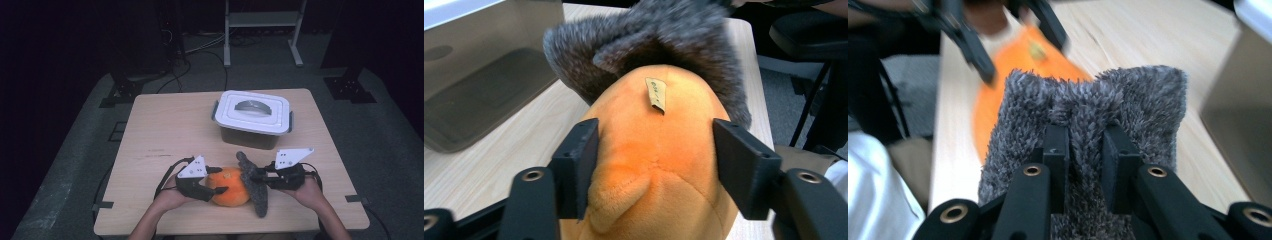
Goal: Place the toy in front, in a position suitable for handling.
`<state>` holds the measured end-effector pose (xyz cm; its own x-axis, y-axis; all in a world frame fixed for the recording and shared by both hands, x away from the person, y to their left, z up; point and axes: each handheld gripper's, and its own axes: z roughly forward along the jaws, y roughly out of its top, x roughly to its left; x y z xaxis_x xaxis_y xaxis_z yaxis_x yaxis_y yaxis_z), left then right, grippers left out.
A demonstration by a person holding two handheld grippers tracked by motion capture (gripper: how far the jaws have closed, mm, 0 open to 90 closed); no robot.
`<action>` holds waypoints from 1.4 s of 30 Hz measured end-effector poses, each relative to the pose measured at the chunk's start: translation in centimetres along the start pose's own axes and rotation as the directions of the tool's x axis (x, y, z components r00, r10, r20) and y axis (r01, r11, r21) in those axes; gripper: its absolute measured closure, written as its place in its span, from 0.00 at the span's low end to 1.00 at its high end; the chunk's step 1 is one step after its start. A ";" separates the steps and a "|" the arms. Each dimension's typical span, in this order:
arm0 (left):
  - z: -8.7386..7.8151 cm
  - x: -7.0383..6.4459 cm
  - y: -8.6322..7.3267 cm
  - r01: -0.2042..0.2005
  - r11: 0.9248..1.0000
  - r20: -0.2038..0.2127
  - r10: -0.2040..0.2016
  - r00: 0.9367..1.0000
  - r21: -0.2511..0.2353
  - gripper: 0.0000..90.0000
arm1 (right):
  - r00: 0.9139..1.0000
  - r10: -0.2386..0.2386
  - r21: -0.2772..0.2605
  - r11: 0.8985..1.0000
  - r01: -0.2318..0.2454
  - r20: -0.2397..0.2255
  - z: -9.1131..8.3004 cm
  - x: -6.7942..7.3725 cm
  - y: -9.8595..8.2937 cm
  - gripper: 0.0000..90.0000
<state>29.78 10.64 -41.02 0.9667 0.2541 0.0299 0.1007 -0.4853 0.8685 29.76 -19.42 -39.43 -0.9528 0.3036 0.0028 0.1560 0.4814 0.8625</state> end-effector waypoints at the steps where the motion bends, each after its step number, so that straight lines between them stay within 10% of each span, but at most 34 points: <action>1: 0.0 0.0 -0.1 0.000 1.000 -0.001 0.000 1.000 0.001 0.35 | 1.000 -0.014 0.008 1.000 0.014 -0.007 0.3 0.3 0.2 0.83; 10: 0.7 0.8 -1.4 0.035 0.998 0.027 -0.036 0.999 0.047 0.11 | 1.000 0.025 0.047 0.999 -0.025 0.001 0.8 -0.7 -1.4 0.83; 18: 0.1 0.6 -1.2 -0.002 0.998 0.015 0.001 1.000 0.056 0.39 | 1.000 0.000 0.002 1.000 0.000 0.015 -0.3 -0.1 -0.1 0.83; 20: 0.2 0.4 -1.1 -0.012 0.998 0.011 0.011 1.000 0.054 0.41 | 1.000 -0.016 -0.048 0.999 0.016 0.003 -0.6 0.3 0.8 0.83; 32: -0.6 0.3 -0.3 -0.025 0.999 -0.003 0.025 1.000 0.025 0.45 | 1.000 0.010 0.051 0.999 -0.011 0.012 0.2 -0.7 -0.8 0.83; 38: -0.7 -0.1 0.2 -0.046 0.999 0.008 0.046 0.999 0.011 0.45 | 0.999 -0.044 -0.013 0.999 0.044 0.001 0.2 0.8 1.2 0.83; 42: -0.3 0.1 -0.3 -0.020 1.000 0.035 0.020 0.999 0.008 0.37 | 0.999 0.011 0.011 1.000 -0.010 -0.035 1.4 0.2 -0.3 0.83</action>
<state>29.75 11.05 -41.16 0.9762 0.2148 0.0298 0.0829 -0.4968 0.8639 29.87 -18.38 -40.34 -0.9596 0.2799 0.0299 0.1688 0.4873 0.8568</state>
